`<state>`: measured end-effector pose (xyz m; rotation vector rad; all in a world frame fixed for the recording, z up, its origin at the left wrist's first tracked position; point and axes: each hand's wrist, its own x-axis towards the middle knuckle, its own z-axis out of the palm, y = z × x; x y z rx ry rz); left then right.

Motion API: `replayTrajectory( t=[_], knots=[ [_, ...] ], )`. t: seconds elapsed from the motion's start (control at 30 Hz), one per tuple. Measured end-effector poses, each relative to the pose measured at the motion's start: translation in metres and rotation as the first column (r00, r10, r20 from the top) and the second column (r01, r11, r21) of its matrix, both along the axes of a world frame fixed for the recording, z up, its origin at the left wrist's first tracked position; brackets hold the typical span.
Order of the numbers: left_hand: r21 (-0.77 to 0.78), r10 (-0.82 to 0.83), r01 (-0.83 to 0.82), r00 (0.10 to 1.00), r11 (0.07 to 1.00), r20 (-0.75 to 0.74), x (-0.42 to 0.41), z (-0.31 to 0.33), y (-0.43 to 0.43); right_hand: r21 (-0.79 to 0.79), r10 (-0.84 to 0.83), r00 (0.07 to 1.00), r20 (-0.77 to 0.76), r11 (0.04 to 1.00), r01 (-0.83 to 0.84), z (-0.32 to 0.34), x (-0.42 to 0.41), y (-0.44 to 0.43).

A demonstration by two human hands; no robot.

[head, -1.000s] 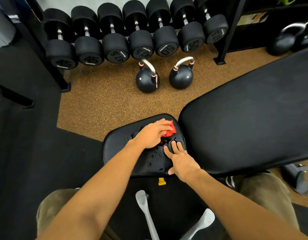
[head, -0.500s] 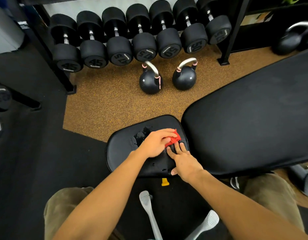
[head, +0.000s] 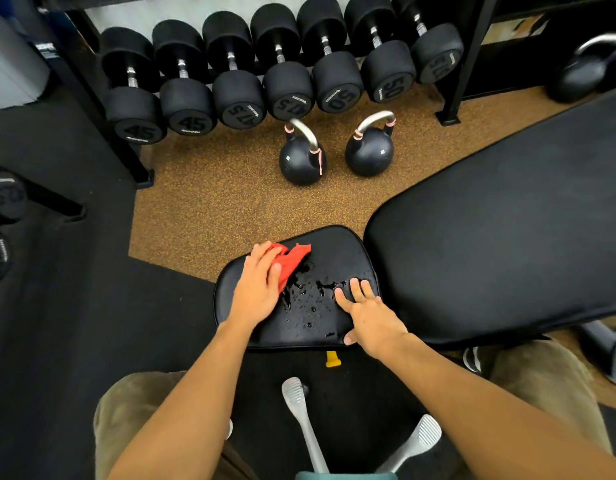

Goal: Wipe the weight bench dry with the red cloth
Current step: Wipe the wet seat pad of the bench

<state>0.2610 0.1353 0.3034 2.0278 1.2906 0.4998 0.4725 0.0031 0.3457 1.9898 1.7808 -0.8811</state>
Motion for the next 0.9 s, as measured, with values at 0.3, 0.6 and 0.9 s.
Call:
replayTrajectory(
  t=[0.3,0.6,0.9],
  knots=[
    [0.097,-0.089,0.098,0.992,0.990,-0.090,0.025,-0.006,-0.052,0.009,0.003,1.000,0.010,1.000,-0.003,0.006,0.001,-0.002],
    [-0.081,0.175,-0.165,0.976,0.983,0.131,0.012,0.024,-0.068,0.017,0.003,1.000,0.013,1.000,-0.003,0.008,0.000,-0.002],
    [0.081,0.097,-0.091,0.993,0.993,-0.074,-0.006,0.024,-0.017,0.011,-0.008,1.000,-0.002,1.000,0.008,0.007,0.001,-0.002]
  ],
)
